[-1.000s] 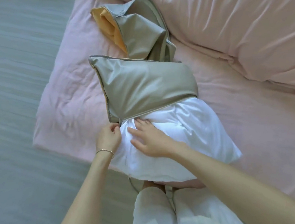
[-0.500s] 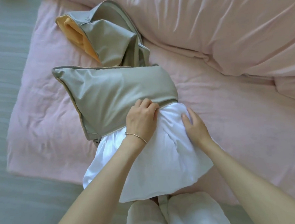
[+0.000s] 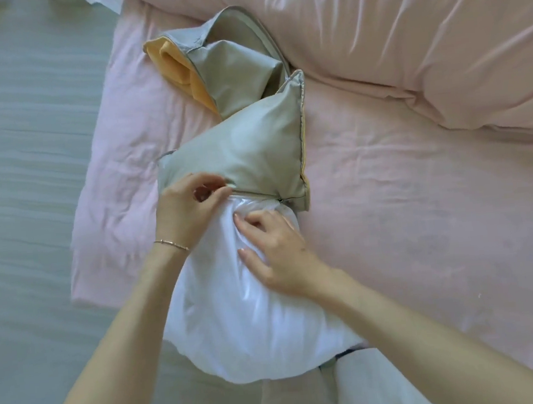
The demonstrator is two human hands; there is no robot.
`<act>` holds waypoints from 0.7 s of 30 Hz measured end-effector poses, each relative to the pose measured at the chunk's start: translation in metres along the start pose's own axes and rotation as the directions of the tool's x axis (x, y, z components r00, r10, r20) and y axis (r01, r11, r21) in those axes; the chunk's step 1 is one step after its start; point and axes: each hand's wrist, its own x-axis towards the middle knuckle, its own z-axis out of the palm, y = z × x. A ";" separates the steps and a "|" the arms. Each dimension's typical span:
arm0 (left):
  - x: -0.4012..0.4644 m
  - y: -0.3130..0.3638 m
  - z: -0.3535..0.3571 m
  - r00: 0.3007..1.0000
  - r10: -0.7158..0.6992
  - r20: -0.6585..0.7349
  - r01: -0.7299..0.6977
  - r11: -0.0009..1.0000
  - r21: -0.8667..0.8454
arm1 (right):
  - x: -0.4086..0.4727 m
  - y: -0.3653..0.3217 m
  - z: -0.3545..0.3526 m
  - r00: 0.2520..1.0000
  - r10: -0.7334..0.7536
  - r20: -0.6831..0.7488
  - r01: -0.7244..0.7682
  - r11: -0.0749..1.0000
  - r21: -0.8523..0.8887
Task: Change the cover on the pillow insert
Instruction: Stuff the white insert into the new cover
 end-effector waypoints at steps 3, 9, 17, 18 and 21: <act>-0.008 -0.013 -0.012 0.983 0.168 0.067 -0.176 0.973 0.147 | 0.000 -0.015 0.011 0.999 0.024 -0.030 -0.024 1.000 -0.018; -0.005 -0.003 -0.004 0.931 0.337 0.138 -0.364 0.840 0.402 | -0.010 -0.028 0.012 0.936 0.225 -0.269 -0.221 0.974 0.047; 0.001 0.034 0.006 0.962 0.003 0.273 -0.035 0.993 0.113 | -0.022 -0.032 -0.024 0.742 0.641 -0.195 -0.624 0.767 0.146; 0.004 0.041 0.003 0.965 -0.008 0.263 -0.006 0.999 0.054 | -0.017 -0.034 -0.038 0.758 0.613 -0.224 -0.598 0.790 0.135; 0.016 0.064 -0.003 0.971 -0.003 0.238 0.053 0.977 -0.205 | -0.001 -0.043 -0.093 0.808 0.536 -0.245 -0.530 0.842 0.096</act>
